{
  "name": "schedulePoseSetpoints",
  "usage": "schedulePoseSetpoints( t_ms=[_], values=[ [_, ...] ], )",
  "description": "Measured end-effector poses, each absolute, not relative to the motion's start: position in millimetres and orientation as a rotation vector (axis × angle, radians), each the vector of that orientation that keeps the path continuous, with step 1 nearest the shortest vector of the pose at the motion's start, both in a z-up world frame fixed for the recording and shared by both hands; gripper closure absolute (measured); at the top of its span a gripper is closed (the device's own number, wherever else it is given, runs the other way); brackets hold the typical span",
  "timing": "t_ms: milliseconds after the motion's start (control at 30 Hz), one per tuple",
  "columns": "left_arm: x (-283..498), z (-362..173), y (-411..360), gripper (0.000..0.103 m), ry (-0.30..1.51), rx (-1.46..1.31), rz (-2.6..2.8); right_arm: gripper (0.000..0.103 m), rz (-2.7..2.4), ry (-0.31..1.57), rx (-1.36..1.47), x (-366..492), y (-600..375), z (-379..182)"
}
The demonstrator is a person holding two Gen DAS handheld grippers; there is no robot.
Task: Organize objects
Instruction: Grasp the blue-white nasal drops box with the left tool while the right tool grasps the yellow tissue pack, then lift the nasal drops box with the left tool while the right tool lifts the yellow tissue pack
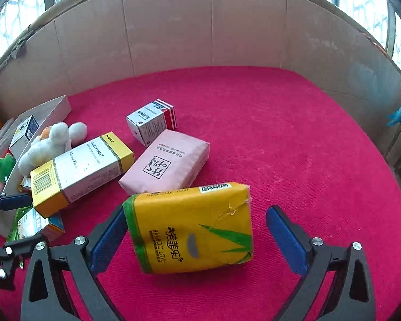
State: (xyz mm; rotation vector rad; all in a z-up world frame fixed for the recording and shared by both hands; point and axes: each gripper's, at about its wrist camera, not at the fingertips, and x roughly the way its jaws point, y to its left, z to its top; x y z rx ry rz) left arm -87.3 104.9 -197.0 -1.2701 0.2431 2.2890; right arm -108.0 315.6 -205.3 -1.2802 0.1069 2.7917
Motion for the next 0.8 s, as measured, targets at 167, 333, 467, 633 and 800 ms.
schedulePoseSetpoints(
  t_ms=[167, 333, 467, 633, 800],
  values=[
    [-90, -193, 110, 0.045, 0.269, -1.244, 2.260, 0.022, 2.813, 0.072, -1.266, -106, 318, -202],
    [-83, -200, 107, 0.051, 0.276, -1.255, 2.248, 0.025, 2.831, 0.068, -1.256, -95, 311, -202],
    [-79, -200, 110, 0.057, 0.338, -1.214, 2.271, 0.027, 2.840, 0.150, -1.220, -87, 306, -201],
    [-78, -178, 108, 0.068, 0.294, -1.153, 2.320, 0.027, 2.900, 0.193, -1.019, -67, 306, -146],
    [-52, -148, 88, 0.068, 0.199, -1.036, 2.387, 0.027, 2.982, 0.272, -0.819, -32, 289, -108]
  ],
)
